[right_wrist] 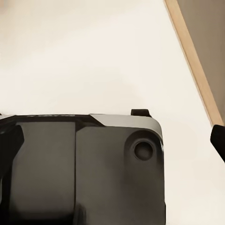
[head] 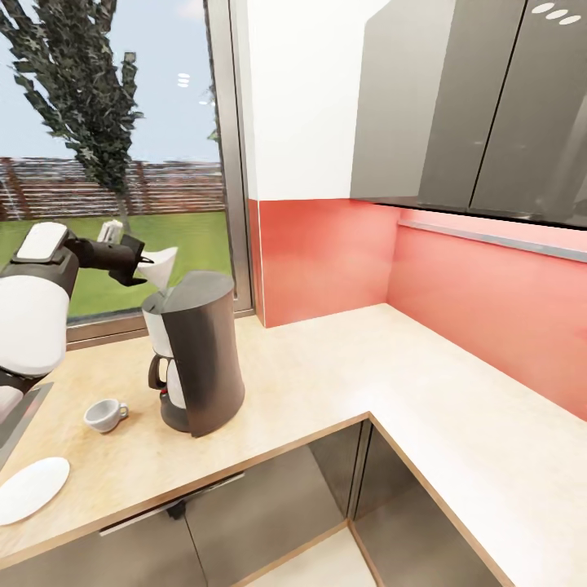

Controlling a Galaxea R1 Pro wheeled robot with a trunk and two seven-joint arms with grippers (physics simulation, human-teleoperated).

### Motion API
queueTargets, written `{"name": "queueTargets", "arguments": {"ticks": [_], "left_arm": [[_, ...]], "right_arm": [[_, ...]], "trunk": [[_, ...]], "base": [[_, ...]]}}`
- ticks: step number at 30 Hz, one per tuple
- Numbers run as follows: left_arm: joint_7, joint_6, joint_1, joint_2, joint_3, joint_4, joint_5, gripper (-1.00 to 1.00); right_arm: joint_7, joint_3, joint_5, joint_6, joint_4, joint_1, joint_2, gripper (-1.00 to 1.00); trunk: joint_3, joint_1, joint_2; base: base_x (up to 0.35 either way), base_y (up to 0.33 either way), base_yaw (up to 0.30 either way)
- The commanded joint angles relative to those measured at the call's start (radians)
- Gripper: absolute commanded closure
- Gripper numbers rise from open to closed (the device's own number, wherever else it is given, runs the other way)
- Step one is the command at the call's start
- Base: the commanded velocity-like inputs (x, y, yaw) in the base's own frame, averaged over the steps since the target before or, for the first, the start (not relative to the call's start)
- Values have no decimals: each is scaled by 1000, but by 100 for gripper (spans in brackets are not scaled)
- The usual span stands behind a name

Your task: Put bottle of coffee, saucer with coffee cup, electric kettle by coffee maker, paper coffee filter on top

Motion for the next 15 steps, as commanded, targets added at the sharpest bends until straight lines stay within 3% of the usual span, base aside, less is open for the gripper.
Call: {"name": "queueTargets", "arguments": {"ticks": [1, 15], "left_arm": [[10, 2, 0, 0, 4, -1, 9, 100], [10, 14, 40, 1, 4, -3, 13, 100]], "right_arm": [[-4, 0, 1, -3, 1, -1, 0, -100], [-4, 0, 1, -3, 1, -1, 1, -100]], "trunk": [[-2, 1, -2], [-2, 1, -2]], "base": [[0, 0, 0], [0, 0, 0]]}}
